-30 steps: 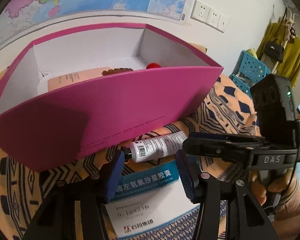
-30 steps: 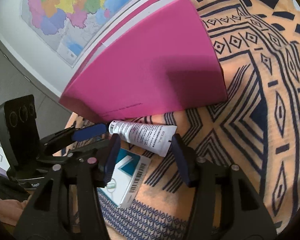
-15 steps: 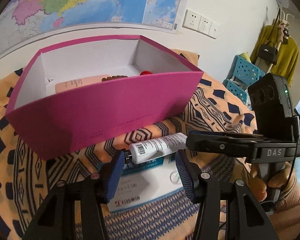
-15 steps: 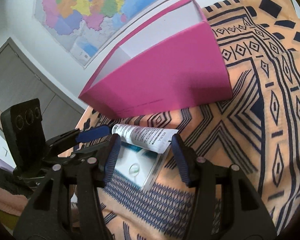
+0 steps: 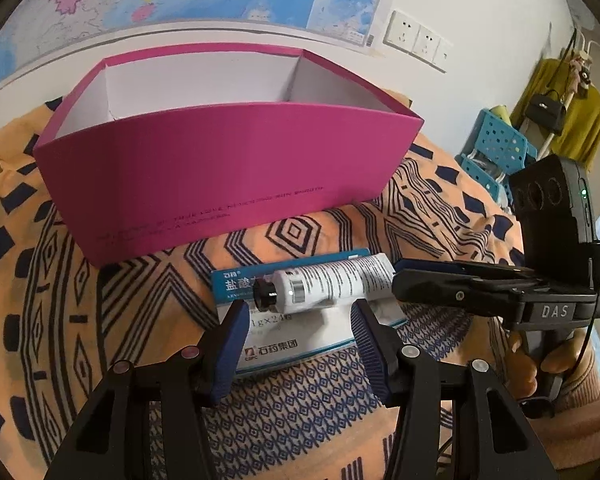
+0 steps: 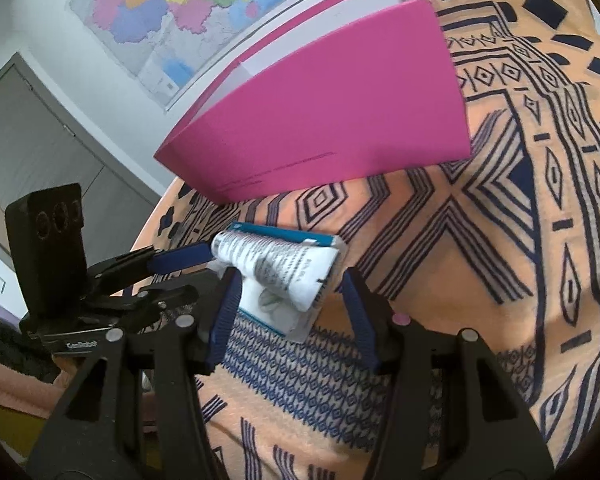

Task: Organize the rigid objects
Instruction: 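Grasp the white ointment tube lying on the medicine box with the right gripper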

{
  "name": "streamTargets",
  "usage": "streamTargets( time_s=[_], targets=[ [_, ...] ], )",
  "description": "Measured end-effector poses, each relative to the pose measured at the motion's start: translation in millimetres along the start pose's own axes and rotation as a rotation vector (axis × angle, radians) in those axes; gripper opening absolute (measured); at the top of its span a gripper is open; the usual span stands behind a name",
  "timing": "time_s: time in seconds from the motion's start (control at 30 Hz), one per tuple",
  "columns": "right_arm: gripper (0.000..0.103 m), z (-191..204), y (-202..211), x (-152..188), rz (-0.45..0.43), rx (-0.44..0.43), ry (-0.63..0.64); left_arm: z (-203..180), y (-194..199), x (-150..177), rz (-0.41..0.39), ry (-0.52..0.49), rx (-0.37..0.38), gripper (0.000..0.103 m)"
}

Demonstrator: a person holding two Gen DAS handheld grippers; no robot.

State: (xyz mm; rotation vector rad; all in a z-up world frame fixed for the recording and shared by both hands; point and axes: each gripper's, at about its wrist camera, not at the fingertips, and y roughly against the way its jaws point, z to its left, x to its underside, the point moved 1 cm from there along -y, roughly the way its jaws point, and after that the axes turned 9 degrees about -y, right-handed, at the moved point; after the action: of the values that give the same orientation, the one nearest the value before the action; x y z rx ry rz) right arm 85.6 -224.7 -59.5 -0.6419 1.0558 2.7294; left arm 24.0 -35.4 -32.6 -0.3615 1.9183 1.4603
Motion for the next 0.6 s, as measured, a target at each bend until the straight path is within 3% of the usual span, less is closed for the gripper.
streamTargets(
  time_s=[0.43,0.6],
  targets=[
    [0.028,1.9,-6.8,-1.5,0.013,0.018,0.009,-1.9,-1.5,-4.5,-0.014,-0.019,-0.020,0.053],
    [0.025,4.6,-5.4,-1.2,0.003,0.035,0.020,-4.0,-1.4,-5.3,-0.018,-0.020,-0.018,0.052]
  ],
)
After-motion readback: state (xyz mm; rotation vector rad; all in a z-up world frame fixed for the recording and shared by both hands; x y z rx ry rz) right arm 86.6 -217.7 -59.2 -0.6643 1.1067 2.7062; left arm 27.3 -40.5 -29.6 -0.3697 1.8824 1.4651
